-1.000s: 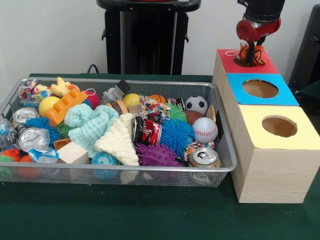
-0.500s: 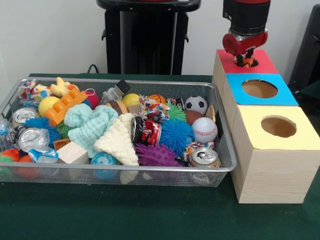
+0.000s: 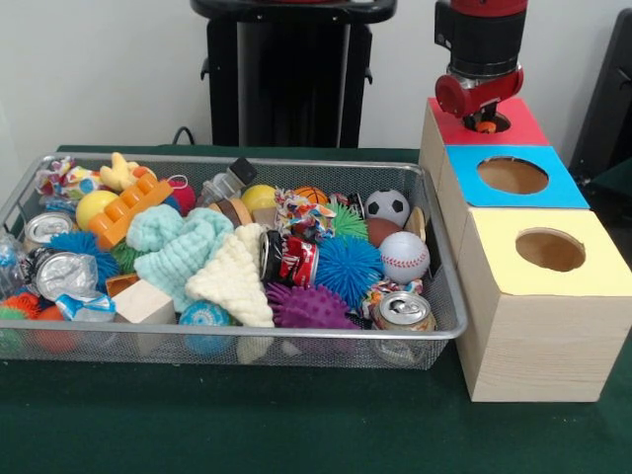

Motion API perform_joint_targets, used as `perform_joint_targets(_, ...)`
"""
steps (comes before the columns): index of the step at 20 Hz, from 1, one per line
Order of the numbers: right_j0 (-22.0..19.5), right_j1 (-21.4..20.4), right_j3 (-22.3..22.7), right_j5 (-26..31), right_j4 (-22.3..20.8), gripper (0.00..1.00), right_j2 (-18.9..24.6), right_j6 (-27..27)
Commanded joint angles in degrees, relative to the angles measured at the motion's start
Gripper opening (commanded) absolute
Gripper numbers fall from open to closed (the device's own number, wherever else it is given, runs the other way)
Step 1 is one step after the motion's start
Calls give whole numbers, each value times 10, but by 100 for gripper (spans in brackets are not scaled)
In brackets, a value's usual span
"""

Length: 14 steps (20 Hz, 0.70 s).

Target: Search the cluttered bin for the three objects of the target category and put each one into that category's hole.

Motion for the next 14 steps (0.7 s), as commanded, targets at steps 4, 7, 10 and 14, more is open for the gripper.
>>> perform_joint_targets(4,-42,-14,-25,-19,-13,0,4,70)
perform_joint_targets(7,-43,-22,-23,-8,-8,0,6,70)
perform_joint_targets(10,-44,-24,-23,4,4,100,7,77)
perform_joint_targets(14,-41,-23,-33,34,8,100,4,72)
